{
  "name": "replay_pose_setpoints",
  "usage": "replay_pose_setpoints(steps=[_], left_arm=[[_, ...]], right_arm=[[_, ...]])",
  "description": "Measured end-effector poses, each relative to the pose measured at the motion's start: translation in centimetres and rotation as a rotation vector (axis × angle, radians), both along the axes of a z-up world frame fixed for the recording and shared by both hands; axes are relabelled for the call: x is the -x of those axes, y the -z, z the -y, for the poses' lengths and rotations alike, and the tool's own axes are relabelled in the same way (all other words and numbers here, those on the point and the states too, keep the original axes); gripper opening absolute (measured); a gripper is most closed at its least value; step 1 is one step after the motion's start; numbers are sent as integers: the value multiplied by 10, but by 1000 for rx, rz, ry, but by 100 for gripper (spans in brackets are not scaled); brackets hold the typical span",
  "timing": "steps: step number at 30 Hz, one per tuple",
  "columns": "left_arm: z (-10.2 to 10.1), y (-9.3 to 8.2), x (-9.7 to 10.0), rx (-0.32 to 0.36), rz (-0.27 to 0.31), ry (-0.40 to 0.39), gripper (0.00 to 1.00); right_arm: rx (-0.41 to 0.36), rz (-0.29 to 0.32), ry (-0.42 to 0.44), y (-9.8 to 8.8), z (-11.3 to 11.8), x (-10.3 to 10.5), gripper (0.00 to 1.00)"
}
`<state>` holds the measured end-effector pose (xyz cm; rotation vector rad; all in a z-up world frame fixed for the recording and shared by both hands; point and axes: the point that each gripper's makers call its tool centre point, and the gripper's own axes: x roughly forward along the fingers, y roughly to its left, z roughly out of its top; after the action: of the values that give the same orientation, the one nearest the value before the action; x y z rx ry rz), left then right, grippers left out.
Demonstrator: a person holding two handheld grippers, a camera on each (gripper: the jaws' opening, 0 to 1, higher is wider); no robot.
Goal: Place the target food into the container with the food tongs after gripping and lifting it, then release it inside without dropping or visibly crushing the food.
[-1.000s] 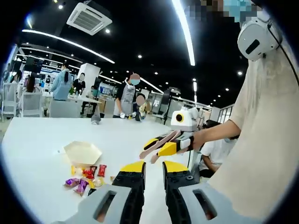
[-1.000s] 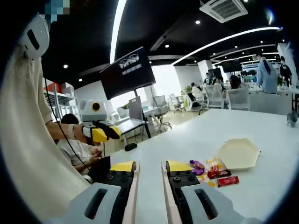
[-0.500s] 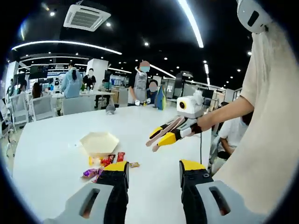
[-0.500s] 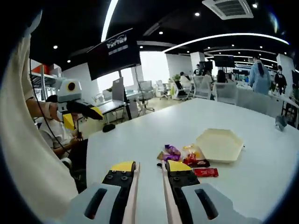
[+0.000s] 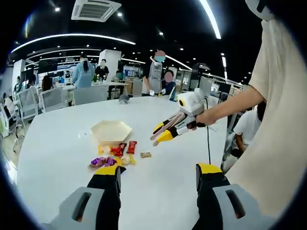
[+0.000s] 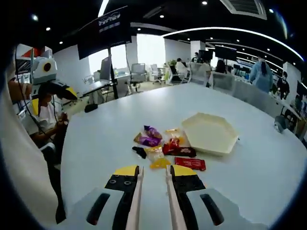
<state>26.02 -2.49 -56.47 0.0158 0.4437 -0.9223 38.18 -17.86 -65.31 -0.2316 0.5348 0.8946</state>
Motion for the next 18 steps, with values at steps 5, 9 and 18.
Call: replay_pose_setpoints(steps=[5, 9, 18], left_arm=[[-3, 5, 1, -20, -10, -20, 64], [-4, 8, -2, -23, -20, -41, 66], [1, 6, -7, -37, -28, -39, 69]], right_arm=[[61, -22, 5, 18, 6, -7, 25], [95, -40, 2, 32, 11, -12, 25], [142, -76, -39, 52, 8, -16, 25]])
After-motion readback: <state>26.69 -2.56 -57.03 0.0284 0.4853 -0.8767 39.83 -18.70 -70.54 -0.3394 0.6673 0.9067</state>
